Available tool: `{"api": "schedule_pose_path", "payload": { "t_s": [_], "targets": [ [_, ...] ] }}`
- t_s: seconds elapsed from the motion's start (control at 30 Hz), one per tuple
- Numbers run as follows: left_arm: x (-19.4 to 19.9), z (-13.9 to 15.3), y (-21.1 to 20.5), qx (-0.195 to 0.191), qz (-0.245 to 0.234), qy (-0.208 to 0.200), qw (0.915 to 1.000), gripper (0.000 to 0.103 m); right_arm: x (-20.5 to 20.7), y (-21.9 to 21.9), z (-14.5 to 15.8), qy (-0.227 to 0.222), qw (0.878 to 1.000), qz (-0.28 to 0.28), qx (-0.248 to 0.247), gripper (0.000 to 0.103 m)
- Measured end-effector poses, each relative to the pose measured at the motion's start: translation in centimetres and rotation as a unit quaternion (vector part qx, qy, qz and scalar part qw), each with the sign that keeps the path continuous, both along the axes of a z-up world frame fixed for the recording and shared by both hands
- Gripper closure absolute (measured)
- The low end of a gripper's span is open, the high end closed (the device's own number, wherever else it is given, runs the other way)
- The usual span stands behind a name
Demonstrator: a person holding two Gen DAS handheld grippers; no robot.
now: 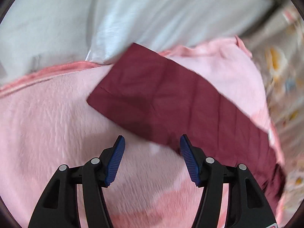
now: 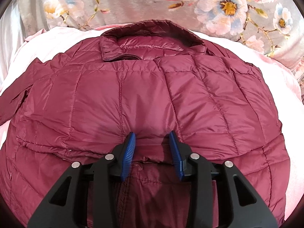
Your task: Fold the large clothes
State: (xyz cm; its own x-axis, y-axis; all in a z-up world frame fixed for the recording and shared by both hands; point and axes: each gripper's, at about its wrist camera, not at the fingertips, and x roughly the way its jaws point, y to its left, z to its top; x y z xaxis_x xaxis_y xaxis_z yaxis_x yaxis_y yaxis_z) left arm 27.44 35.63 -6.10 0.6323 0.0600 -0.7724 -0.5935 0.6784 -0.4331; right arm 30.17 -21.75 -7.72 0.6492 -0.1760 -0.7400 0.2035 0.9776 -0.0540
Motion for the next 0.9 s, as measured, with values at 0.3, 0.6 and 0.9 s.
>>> {"api": "schedule_pose_path", "payload": {
  "t_s": [0.3,0.6,0.9],
  "targets": [
    [3.1,3.1,-1.9,0.032,-0.052,-0.049,0.9969,0.103,-0.2,-0.2,0.1,-0.005,1.0,-0.01,-0.003,0.059],
    [3.3,18.0,-22.0,0.153,-0.263,-0.188,0.9337,0.103,-2.5,-1.1,1.9,-0.059,0.998,-0.025,0.019,0.048],
    [-1.0,17.6,-45.5,0.116,-0.475,-0.196,0.8499,0.037,-9.3,-8.4,4.5,-0.092,0.988,-0.079,0.094,0.047]
  ]
}}
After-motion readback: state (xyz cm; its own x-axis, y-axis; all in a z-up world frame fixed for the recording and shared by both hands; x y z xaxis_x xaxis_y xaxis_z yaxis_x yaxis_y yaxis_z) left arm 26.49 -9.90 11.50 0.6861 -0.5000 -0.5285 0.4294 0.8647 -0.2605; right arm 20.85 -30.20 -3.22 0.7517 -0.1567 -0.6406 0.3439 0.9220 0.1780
